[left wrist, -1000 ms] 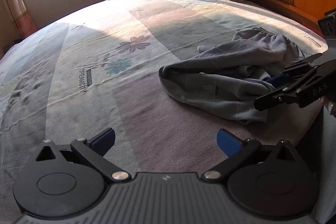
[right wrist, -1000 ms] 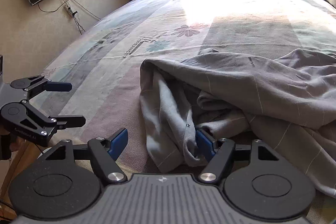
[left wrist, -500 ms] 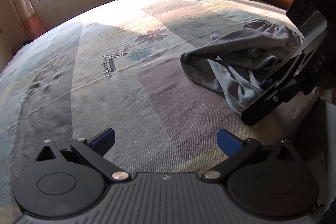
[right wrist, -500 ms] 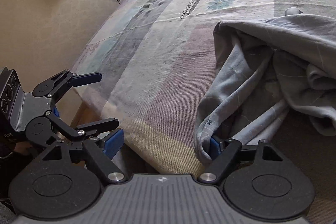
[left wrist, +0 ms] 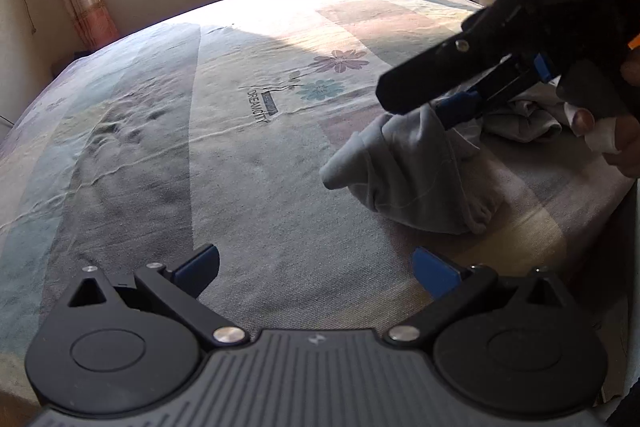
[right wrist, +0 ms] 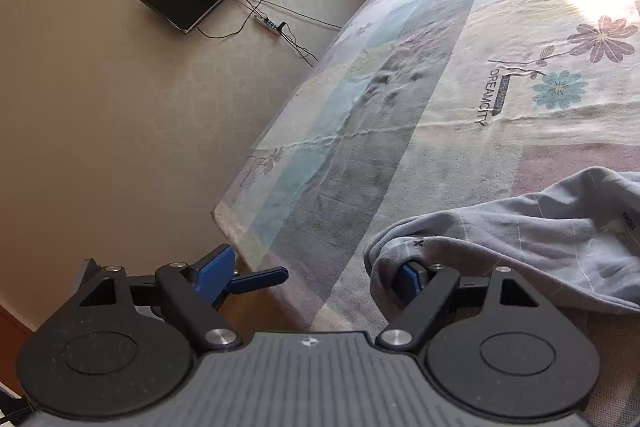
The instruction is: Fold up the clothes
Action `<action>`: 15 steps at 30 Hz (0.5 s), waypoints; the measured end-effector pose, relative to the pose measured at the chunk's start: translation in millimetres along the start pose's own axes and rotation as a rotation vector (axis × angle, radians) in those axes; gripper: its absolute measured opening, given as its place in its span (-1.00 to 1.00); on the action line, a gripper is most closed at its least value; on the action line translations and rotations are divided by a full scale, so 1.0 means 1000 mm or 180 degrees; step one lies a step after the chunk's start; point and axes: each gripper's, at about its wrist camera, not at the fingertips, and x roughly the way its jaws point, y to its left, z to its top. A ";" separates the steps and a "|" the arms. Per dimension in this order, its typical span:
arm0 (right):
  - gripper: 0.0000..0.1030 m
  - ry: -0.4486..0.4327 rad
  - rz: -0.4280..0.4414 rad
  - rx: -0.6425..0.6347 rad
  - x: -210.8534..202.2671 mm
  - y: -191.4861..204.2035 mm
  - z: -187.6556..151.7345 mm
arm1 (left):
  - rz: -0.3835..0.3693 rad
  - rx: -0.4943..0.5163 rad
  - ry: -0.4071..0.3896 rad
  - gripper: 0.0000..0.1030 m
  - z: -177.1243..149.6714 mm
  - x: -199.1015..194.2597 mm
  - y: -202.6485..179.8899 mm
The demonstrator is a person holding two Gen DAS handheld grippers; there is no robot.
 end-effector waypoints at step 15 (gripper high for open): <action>0.66 -0.0468 -0.0781 0.0620 -0.109 -0.059 -0.099 | 0.0211 -0.0131 0.0271 0.99 0.006 0.055 -0.028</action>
